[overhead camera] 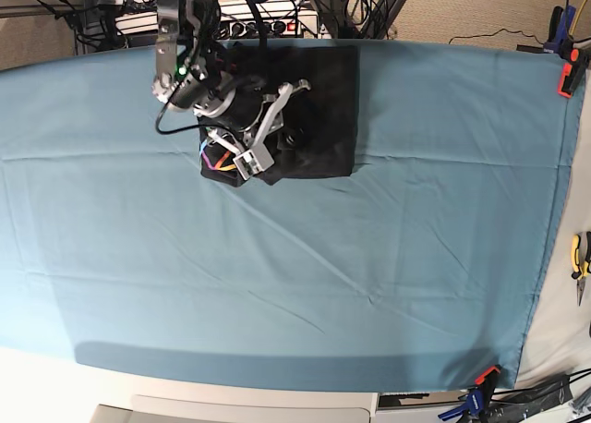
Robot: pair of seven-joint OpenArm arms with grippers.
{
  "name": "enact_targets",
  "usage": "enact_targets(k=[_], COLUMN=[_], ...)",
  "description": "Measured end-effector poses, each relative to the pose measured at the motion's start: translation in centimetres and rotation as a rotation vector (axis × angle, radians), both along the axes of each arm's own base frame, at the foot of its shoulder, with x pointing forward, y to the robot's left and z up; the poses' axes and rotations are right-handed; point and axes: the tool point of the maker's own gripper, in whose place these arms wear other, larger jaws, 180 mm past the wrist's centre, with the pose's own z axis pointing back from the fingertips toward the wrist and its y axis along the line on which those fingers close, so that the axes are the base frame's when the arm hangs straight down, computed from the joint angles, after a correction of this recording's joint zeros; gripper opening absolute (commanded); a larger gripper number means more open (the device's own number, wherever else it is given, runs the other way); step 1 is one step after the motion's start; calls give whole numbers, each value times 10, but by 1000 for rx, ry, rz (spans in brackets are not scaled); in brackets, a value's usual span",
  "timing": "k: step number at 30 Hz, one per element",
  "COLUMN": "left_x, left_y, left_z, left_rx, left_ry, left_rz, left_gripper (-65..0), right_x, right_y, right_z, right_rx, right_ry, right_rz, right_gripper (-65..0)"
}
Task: Fold the T-shirt properly
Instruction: 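Lower the collar end onto the folded stack with the right gripper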
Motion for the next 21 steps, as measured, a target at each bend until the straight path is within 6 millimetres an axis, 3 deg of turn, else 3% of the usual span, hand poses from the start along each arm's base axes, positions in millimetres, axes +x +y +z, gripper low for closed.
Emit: enact_targets(k=[4, 9, 21], left_x=[0, 0, 0], left_y=[0, 0, 0], left_z=[0, 0, 0], left_rx=[0, 0, 0], left_ry=[0, 0, 0], left_rz=[-1, -1, 0], left_gripper=[-392, -392, -392], right_x=[5, 4, -27], right_y=[0, 6, 50], right_z=[-16, -19, -23], right_rx=[4, 34, 13], right_ry=[43, 66, 120], right_rz=[-2, 8, 188], right_gripper=[-650, -650, -650])
